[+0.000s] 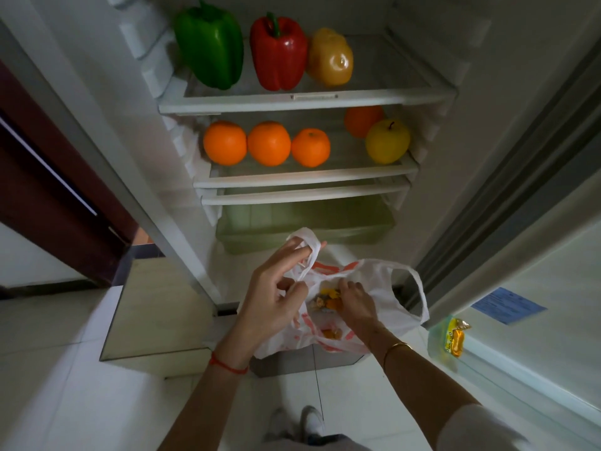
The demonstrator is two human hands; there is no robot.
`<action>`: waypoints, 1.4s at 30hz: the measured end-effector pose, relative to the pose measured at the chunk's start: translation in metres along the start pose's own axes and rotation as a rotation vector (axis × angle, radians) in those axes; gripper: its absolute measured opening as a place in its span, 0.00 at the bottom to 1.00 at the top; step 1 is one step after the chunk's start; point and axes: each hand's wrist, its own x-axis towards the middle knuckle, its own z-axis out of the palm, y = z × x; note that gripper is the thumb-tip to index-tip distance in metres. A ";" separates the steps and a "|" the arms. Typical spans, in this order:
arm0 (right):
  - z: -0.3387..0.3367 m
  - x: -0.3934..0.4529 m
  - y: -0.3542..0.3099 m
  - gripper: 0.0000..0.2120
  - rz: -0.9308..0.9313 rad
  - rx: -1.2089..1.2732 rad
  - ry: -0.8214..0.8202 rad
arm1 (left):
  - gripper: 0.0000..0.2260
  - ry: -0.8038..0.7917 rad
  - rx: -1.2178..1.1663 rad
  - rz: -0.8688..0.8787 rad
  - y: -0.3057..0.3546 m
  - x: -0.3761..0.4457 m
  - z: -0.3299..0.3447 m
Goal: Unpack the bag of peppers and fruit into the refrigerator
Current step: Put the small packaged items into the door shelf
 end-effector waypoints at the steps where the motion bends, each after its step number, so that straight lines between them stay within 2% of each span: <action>1: 0.003 0.003 0.001 0.23 0.003 -0.017 0.008 | 0.22 0.010 0.023 -0.014 -0.002 0.001 0.000; 7: 0.005 0.002 0.000 0.20 0.036 -0.047 0.001 | 0.23 0.022 0.016 -0.020 -0.004 0.004 0.002; 14: 0.001 -0.006 0.002 0.16 0.037 0.203 -0.043 | 0.22 0.017 0.013 0.001 -0.002 0.007 0.004; 17: -0.001 -0.014 0.009 0.23 -0.031 0.226 -0.049 | 0.23 0.025 0.003 0.010 0.004 0.009 0.006; 22: -0.036 -0.029 0.005 0.15 -0.041 0.256 -0.153 | 0.25 0.006 0.000 0.048 0.017 0.013 0.011; 23: -0.042 -0.028 0.007 0.14 -0.029 0.328 -0.149 | 0.25 -0.002 -0.009 0.058 0.020 0.014 0.012; 24: -0.052 -0.027 0.006 0.14 0.030 0.445 -0.125 | 0.25 -0.013 -0.022 0.071 0.024 0.015 0.014; 27: -0.093 -0.031 0.011 0.15 0.003 0.589 0.114 | 0.25 -0.043 -0.058 0.098 0.031 0.017 0.015; 31: -0.133 -0.028 0.023 0.16 0.082 0.673 0.353 | 0.24 -0.004 -0.035 0.127 0.033 0.030 0.008; 34: -0.142 -0.023 0.029 0.16 0.127 0.635 0.321 | 0.22 0.034 -0.004 0.135 0.038 0.043 0.001; 37: -0.138 -0.025 0.029 0.17 0.097 0.600 0.262 | 0.22 0.027 0.012 0.136 0.041 0.048 -0.004; 42: -0.139 -0.044 0.026 0.17 0.117 0.667 0.271 | 0.22 -0.002 0.044 0.142 0.044 0.043 0.000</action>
